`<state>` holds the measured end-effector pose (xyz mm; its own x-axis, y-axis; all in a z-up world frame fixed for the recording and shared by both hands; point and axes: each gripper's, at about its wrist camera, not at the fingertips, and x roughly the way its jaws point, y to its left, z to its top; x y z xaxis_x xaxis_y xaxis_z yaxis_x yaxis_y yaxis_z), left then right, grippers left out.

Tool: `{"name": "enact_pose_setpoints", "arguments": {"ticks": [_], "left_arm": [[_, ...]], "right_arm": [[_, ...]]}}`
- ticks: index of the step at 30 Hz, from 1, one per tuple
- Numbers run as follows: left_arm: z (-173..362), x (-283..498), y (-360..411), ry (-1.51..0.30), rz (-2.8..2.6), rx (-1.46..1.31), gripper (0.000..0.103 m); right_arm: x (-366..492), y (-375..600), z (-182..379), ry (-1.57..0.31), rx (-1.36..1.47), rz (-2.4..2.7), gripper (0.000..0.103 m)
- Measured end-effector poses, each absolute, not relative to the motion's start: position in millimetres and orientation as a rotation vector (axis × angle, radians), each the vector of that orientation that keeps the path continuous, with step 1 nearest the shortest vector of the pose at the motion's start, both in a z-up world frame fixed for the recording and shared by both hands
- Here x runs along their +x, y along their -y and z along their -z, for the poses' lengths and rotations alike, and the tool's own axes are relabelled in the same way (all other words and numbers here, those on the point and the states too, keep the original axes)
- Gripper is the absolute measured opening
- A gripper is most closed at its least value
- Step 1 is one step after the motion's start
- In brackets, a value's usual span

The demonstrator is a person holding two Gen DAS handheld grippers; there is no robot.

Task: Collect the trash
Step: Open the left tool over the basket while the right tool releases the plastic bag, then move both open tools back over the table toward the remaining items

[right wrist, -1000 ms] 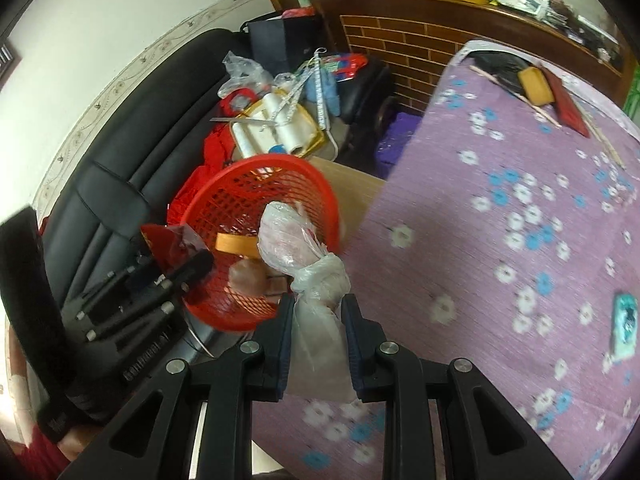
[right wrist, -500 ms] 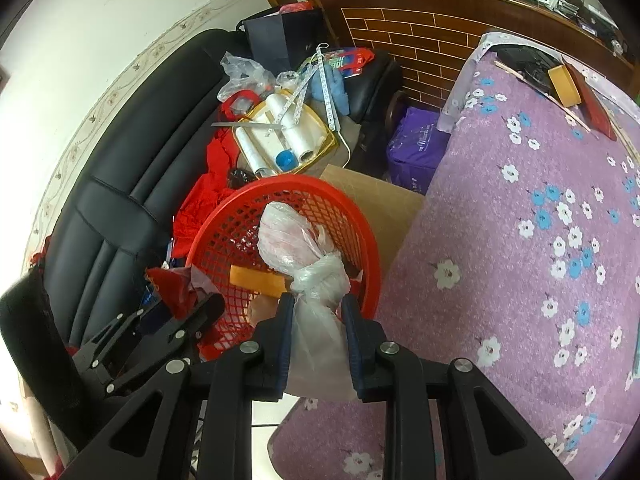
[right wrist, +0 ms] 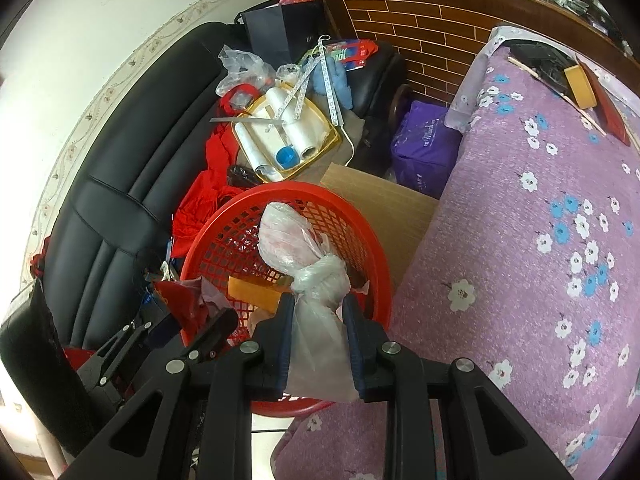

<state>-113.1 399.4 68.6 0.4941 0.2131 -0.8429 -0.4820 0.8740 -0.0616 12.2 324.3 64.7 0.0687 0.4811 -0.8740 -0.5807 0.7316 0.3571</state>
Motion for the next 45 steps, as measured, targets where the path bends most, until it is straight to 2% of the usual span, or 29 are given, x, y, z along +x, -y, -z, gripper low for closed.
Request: {"name": "enact_pose_setpoints", "arguments": {"ticks": [10, 16, 34, 45], "left_arm": [[-60, -111, -404, -0.972, -0.434, -0.309, 0.044], [-60, -113, -406, -0.972, -0.441, -0.32, 0.049], [-66, -127, -388, -0.945, -0.495, -0.288, 0.07], [-71, -130, -378, -0.893, -0.541, -0.228, 0.071]], "right_arm": [[25, -336, -51, -1.297, -0.098, -0.801, 0.03], [25, -339, -55, -1.29, -0.097, -0.817, 0.042], [3, -306, -74, -1.176, -0.209, -0.704, 0.043], [-13, -268, -78, -1.117, -0.136, -0.665, 0.043]]}}
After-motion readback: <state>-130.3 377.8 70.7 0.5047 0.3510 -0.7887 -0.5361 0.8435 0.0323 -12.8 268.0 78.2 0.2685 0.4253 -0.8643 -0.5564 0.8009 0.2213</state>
